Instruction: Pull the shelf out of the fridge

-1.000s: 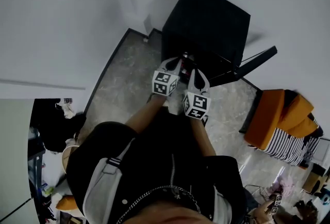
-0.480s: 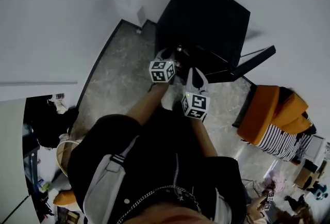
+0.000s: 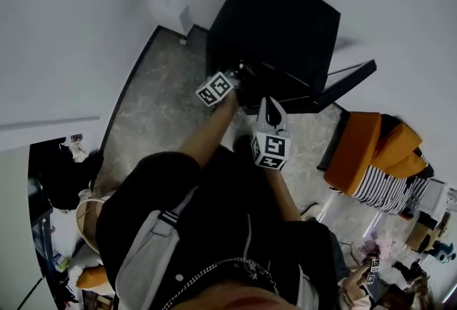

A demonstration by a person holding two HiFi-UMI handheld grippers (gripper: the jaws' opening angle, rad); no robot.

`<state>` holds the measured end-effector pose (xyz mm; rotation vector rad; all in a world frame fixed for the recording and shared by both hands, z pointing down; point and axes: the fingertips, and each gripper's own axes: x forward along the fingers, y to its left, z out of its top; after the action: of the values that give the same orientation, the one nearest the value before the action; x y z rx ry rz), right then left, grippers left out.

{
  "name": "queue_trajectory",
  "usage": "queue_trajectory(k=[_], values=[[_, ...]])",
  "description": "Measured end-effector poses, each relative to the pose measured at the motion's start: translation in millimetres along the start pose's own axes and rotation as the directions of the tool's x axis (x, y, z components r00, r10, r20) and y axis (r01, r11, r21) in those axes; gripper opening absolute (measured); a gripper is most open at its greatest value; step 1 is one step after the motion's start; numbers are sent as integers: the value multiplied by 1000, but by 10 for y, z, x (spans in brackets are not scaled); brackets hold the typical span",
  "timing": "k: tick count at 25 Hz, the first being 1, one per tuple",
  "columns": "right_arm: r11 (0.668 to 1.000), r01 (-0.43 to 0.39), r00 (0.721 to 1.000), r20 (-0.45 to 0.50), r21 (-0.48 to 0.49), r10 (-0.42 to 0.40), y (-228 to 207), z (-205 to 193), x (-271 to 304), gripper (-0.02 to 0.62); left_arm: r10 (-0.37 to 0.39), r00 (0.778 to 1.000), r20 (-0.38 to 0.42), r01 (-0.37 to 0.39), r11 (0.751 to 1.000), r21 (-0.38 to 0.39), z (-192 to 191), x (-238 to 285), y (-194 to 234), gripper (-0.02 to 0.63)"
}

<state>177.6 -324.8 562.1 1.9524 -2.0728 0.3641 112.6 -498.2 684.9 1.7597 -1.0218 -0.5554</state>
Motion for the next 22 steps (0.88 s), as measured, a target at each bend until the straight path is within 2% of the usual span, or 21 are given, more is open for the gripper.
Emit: queue_trajectory(k=[3, 7, 13, 17, 22], values=[[1000, 9, 1000, -9, -5, -9, -33, -46, -28, -8, -5, 999, 49, 11, 991, -132, 22, 112, 106, 124], [1000, 20, 999, -32, -9, -20, -78, -100, -74, -8, -24, 996, 88, 42, 977, -210, 42, 241, 146, 137], [999, 36, 998, -43, -16, -37, -172, -135, -105, -8, -47, 993, 109, 73, 967, -246, 50, 406, 100, 137], [999, 47, 997, -64, -17, -48, -239, -200, -109, -8, -33, 993, 117, 65, 959, -275, 55, 526, 160, 137], [998, 57, 996, -66, -10, -58, -303, -213, -129, -8, -11, 993, 122, 46, 954, -295, 62, 555, 228, 48]])
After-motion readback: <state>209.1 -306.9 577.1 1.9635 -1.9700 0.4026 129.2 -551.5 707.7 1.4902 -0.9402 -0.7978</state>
